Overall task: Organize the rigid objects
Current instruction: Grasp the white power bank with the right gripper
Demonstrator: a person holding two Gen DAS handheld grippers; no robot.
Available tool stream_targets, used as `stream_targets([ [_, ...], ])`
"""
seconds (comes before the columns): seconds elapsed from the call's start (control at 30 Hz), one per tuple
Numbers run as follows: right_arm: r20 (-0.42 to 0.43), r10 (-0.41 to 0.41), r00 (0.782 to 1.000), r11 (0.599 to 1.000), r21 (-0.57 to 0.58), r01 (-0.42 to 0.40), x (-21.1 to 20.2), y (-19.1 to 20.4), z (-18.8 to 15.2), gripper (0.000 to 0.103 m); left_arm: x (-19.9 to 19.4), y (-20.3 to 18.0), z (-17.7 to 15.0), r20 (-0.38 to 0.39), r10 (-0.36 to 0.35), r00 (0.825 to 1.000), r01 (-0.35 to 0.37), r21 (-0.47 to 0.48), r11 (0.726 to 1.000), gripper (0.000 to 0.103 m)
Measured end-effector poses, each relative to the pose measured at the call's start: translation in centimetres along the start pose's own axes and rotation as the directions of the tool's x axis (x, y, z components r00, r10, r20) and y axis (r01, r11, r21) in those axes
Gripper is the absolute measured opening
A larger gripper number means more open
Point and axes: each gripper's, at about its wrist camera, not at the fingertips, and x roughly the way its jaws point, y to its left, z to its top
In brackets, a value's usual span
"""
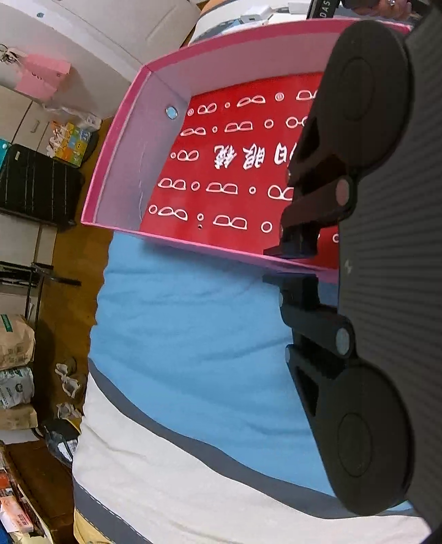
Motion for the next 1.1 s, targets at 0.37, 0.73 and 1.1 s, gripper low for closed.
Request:
stream_targets([
  [0.37, -0.064, -0.025, 0.998, 1.0, -0.01, 0.025, -1.3, 0.4, -0.6, 0.061, -0.5, -0.2, -0.3, 0.029, 0.007, 1.0, -0.007, 0.005, 1.0, 0.006],
  [0.73, -0.016, -0.093, 0.996, 0.986, -0.137, 0.09, -0.5, 2.2, -0.6, 0.061, -0.4, 0.5, -0.2, 0.044, -0.021, 0.999, 0.02, 0.005, 1.0, 0.005],
  [1.1, -0.058, -0.047, 0.997, 0.995, -0.088, 0.042, -1.9, 1.4, -1.6, 0.061, -0.3, 0.2, -0.2, 0.041, -0.001, 0.999, 0.001, -0.003, 1.0, 0.006],
])
